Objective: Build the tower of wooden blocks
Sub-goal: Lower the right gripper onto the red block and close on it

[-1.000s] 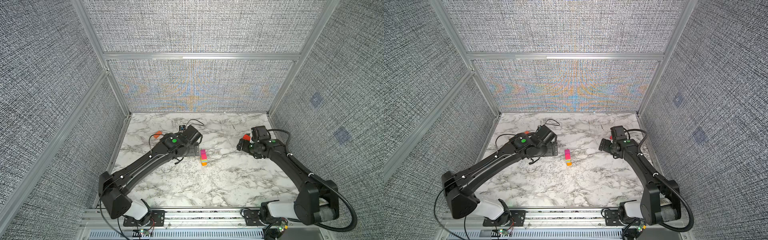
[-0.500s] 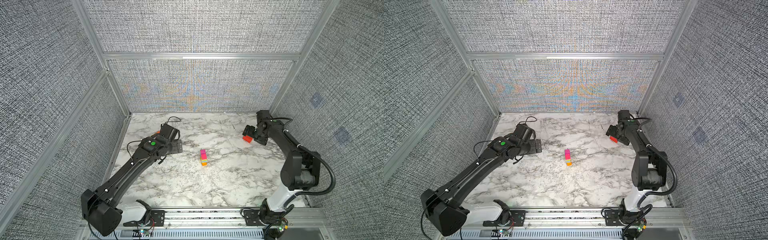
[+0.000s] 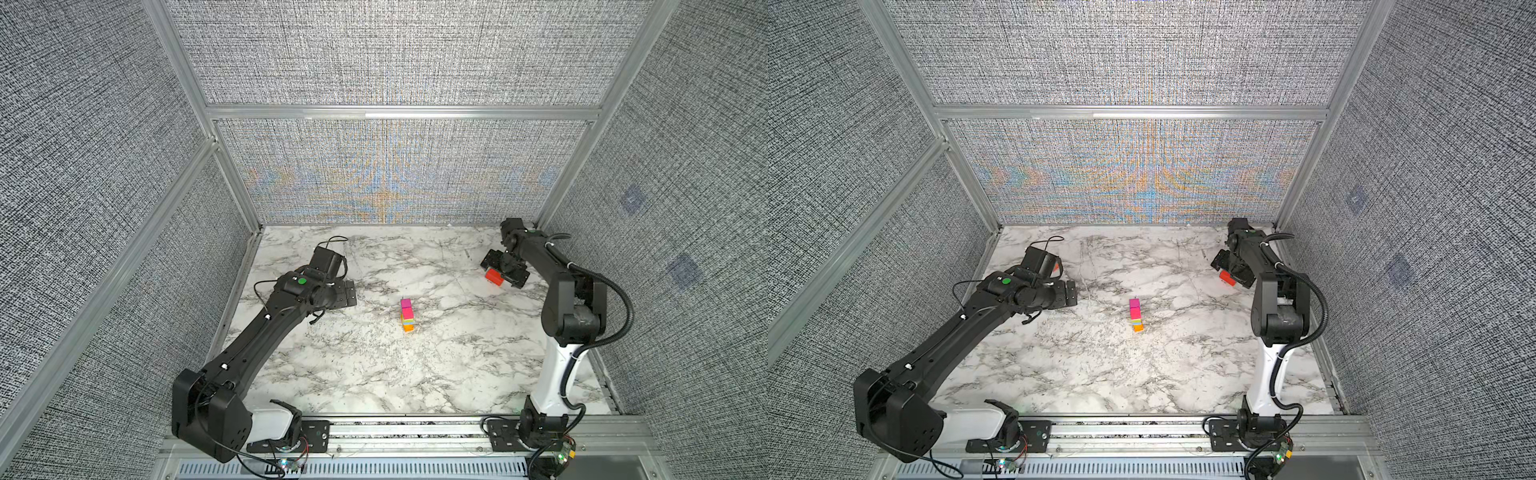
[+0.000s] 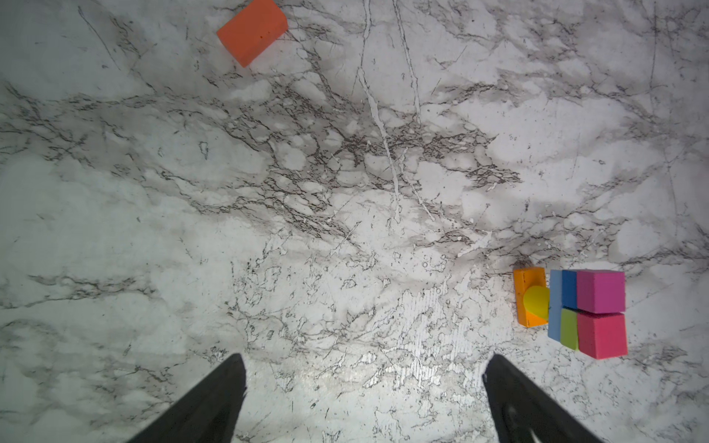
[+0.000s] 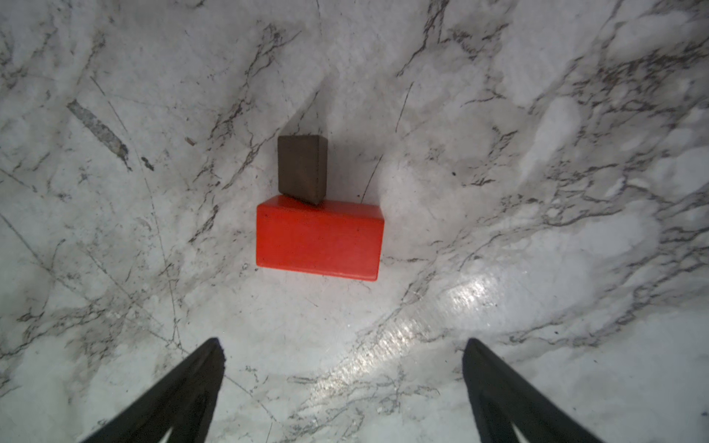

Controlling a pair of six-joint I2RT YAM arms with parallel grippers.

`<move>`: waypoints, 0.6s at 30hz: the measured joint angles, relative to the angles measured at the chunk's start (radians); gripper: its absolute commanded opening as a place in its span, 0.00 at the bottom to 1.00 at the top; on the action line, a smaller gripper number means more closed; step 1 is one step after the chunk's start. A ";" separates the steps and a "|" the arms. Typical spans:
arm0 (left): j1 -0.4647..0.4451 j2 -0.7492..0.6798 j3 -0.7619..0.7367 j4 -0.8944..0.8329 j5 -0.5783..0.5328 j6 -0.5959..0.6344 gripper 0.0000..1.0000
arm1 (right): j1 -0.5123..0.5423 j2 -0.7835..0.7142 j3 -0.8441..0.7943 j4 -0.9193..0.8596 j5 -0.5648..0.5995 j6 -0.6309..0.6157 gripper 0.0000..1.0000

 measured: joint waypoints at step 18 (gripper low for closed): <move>0.045 0.024 -0.010 0.027 0.090 -0.002 0.99 | 0.005 0.180 0.184 -0.079 0.017 0.008 0.85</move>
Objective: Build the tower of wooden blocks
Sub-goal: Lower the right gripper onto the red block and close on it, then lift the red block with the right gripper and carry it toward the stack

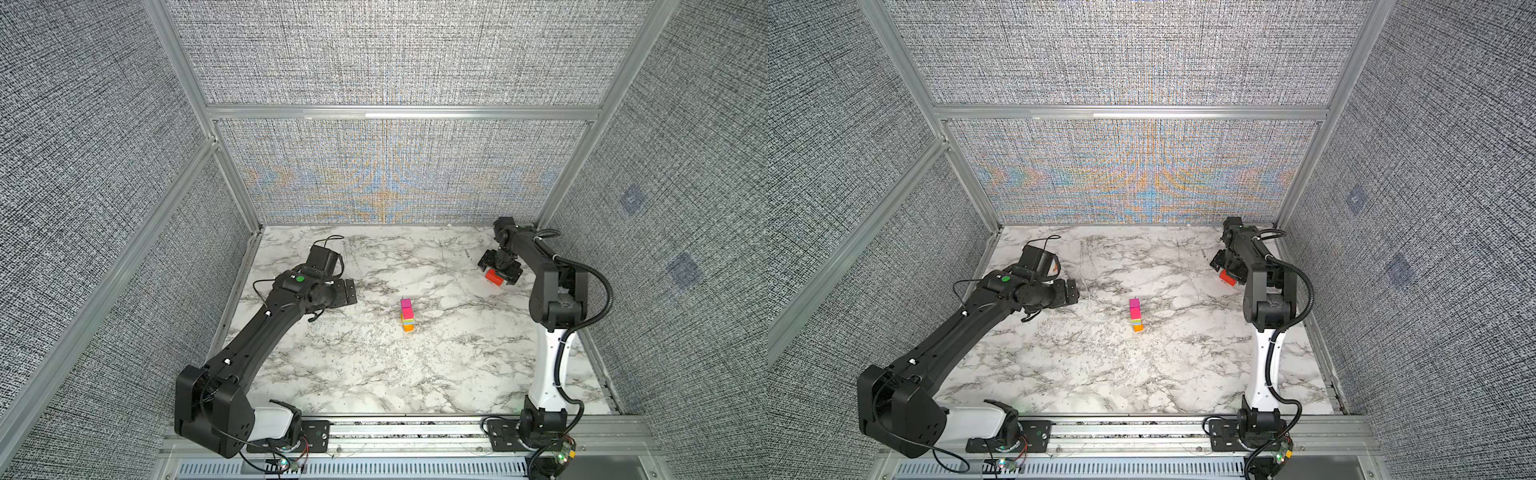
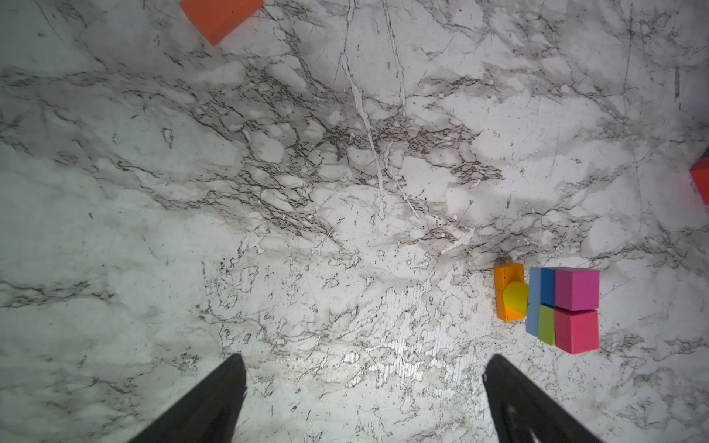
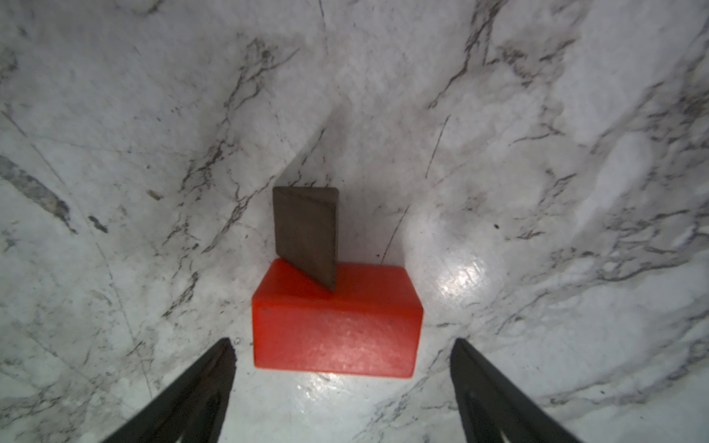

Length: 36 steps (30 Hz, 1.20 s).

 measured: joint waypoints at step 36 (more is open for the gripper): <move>0.011 -0.047 -0.030 -0.023 -0.003 0.003 0.99 | 0.050 -0.055 -0.051 -0.023 -0.058 -0.134 0.49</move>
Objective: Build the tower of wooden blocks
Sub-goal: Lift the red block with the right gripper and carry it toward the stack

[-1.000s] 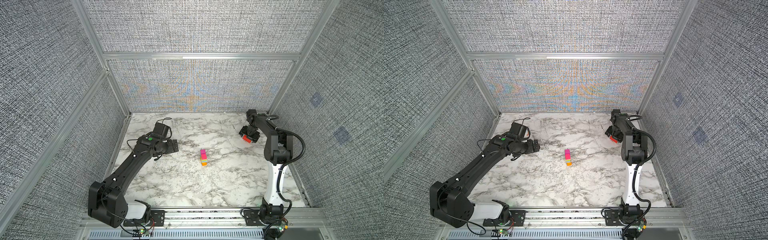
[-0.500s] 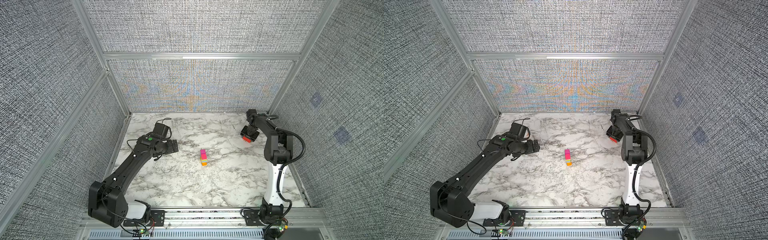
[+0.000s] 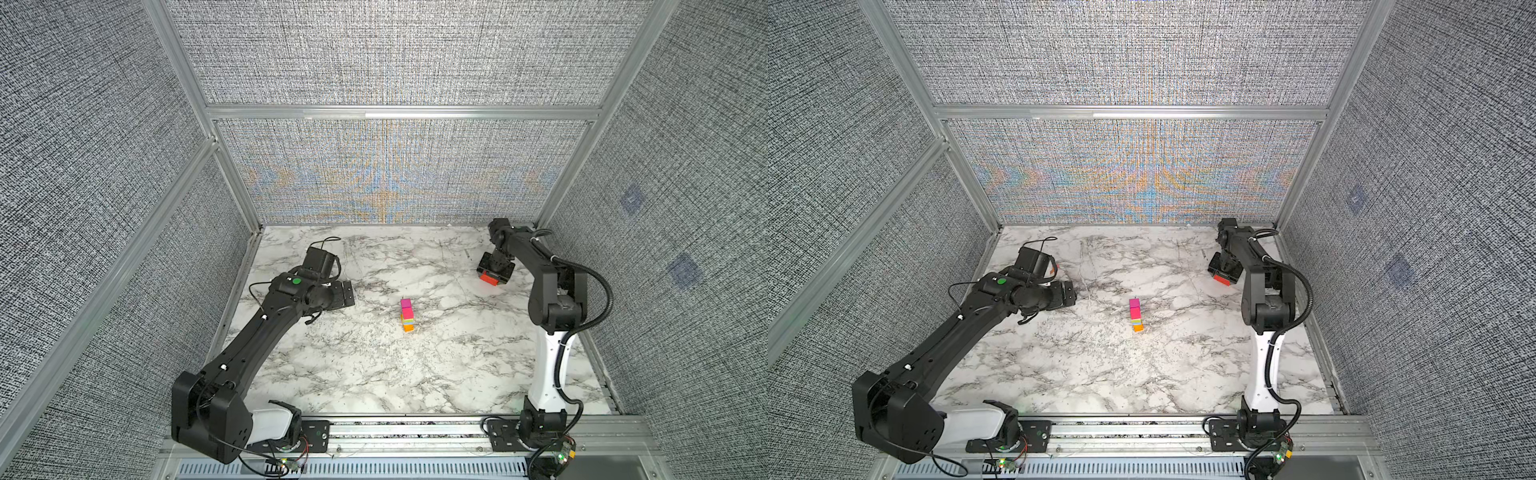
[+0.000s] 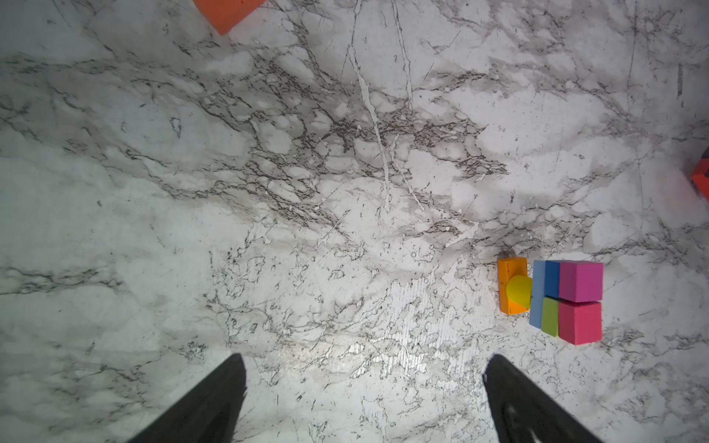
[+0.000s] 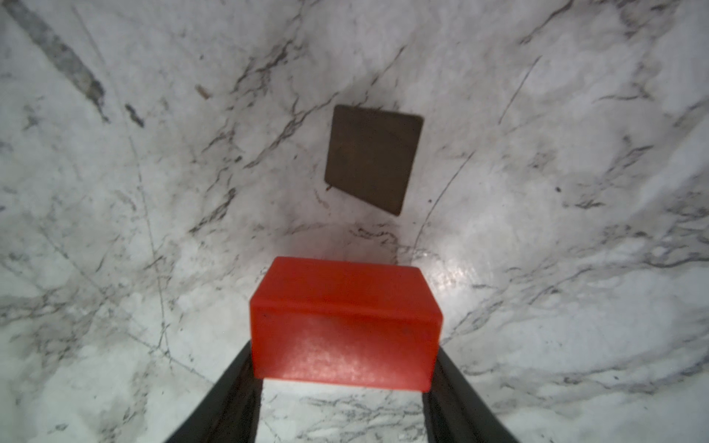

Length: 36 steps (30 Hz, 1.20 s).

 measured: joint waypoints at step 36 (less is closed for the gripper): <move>0.000 -0.072 -0.104 -0.031 -0.029 -0.066 0.99 | 0.490 -0.355 0.025 -0.283 -0.042 -0.099 0.50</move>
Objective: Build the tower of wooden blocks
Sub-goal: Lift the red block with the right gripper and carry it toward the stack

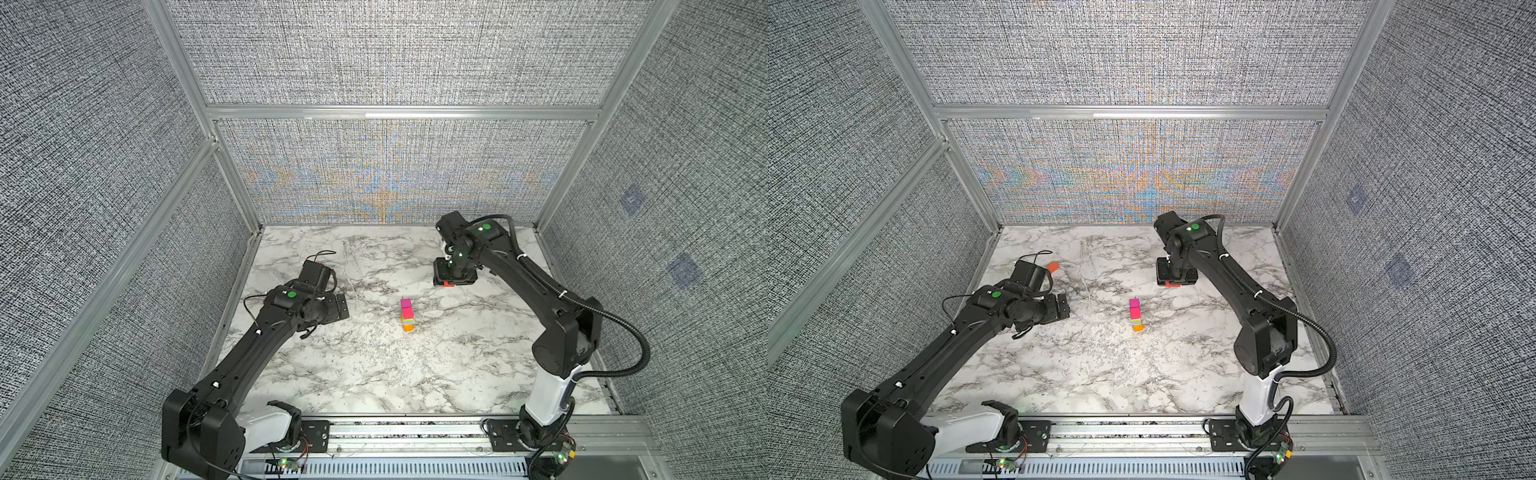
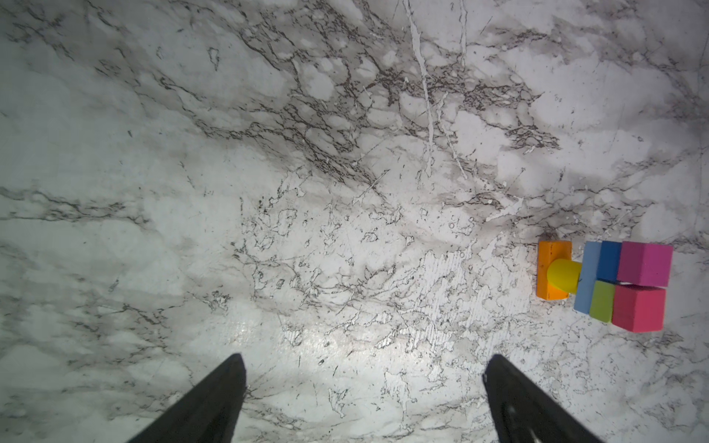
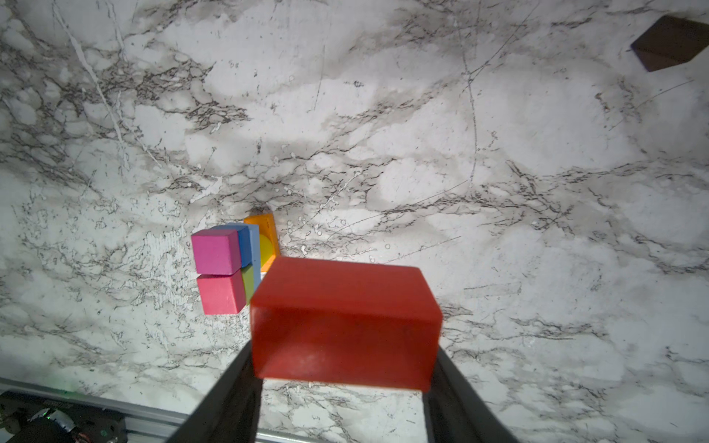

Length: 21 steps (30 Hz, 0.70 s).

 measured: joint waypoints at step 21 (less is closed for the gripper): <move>0.000 0.019 -0.138 0.192 0.050 -0.071 0.99 | 0.181 -0.021 -0.116 0.086 0.045 0.166 0.50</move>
